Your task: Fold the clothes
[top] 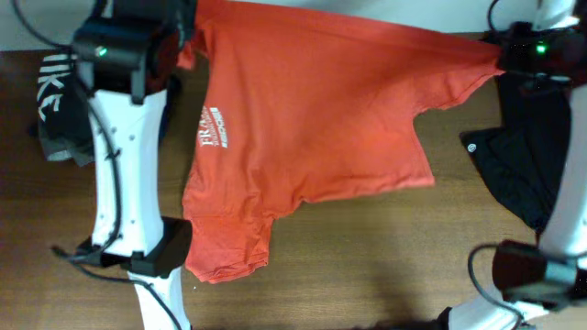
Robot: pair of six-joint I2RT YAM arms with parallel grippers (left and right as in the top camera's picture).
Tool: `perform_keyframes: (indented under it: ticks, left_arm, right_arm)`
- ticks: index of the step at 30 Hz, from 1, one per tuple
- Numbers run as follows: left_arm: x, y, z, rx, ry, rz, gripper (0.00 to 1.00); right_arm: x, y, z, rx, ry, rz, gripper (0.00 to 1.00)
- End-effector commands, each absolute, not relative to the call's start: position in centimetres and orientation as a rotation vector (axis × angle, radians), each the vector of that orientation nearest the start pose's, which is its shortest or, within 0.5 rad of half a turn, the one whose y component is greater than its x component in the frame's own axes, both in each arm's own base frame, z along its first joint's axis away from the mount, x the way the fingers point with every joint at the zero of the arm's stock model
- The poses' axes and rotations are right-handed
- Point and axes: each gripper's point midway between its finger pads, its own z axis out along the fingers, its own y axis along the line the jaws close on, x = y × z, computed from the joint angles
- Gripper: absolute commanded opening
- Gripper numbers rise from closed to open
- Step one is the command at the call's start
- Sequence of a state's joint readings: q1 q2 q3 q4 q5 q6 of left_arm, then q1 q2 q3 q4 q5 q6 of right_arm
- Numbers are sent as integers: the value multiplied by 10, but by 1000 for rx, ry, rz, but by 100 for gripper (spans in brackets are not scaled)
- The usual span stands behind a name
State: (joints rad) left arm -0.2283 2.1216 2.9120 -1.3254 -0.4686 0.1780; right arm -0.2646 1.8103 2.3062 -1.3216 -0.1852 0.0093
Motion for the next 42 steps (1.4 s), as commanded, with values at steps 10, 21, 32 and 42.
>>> perform_keyframes:
  ticks: [10,21,32,42]
  left_arm:
    - [461,47,462,-67,2054,645,1]
    - [387,53,528,-111,1917,592,1]
    - [385,38,513,-40,1980,518,0]
    - [289,47,580,-108,1780,462,0]
  right_arm:
    - [390,-129,380,382,2329,-5,4]
    - [358,-135,414,412,2238,-49,4]
    - [349,-131,422,408,2224,-54,4]
    - [283,-101,483,357,2048,-102,4]
